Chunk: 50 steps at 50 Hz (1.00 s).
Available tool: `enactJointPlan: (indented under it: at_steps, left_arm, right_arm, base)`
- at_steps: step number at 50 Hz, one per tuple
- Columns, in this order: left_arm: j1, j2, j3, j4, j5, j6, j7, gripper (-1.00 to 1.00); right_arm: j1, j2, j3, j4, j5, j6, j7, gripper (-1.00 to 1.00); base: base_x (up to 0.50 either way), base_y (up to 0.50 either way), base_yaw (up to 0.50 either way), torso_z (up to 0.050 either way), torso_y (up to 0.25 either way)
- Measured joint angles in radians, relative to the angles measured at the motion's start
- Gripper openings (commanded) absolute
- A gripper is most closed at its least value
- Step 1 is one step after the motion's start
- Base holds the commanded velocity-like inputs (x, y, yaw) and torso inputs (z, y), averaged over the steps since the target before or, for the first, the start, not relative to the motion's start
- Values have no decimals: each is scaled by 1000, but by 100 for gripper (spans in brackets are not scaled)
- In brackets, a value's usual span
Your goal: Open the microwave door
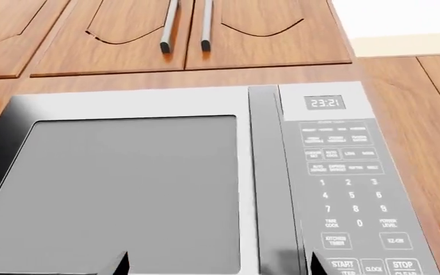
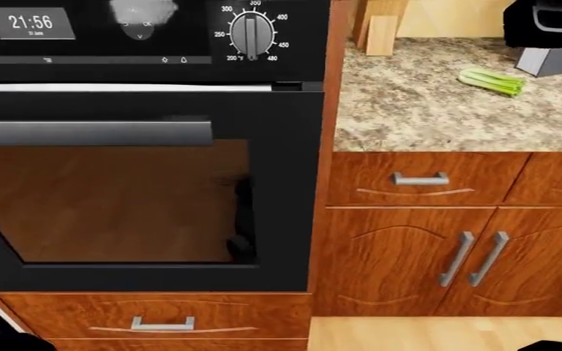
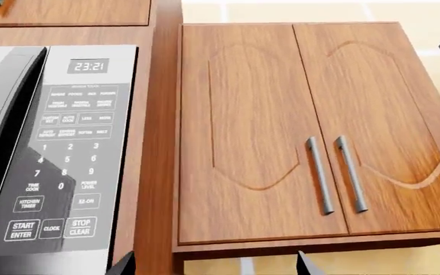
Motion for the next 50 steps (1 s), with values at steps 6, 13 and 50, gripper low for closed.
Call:
enactJointPlan:
  at_steps: [6, 13, 50]
  left_arm:
    - [-12, -3, 1, 3, -17, -12, -10, 100]
    - [-34, -11, -7, -1, -37, -37, -26, 100]
    - [-591, -38, 315, -719, 41, -7, 96, 100]
  right_arm:
    - [-1, 10, 7, -1, 15, 0, 13, 100]
    - [-1, 15, 0, -3, 36, -4, 26, 100]
    - [14, 59, 7, -13, 151, -19, 118, 100]
  base:
    - [0, -205, 0, 0, 0]
    - [0, -282, 0, 0, 0]
    - [0, 0, 0, 0, 0]
